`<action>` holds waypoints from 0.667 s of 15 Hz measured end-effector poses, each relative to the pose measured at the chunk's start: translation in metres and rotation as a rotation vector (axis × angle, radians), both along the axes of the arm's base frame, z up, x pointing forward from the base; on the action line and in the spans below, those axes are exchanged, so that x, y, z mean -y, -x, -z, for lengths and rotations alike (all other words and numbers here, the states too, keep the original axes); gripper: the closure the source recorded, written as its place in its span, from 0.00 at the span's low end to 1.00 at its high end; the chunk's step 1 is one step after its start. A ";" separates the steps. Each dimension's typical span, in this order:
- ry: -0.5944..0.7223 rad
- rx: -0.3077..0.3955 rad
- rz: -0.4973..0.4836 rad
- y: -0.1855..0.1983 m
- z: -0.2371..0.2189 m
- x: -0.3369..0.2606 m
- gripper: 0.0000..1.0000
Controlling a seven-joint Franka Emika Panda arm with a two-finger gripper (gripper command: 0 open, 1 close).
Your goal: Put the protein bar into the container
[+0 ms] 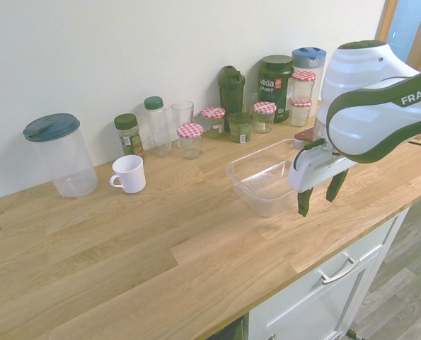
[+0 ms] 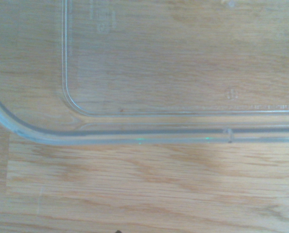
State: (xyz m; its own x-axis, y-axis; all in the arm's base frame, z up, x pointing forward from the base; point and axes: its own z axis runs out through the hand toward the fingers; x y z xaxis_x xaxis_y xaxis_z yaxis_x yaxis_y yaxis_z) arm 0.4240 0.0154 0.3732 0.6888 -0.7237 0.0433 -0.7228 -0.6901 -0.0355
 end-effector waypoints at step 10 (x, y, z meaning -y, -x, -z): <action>-0.025 0.084 0.161 -0.021 -0.075 0.132 0.00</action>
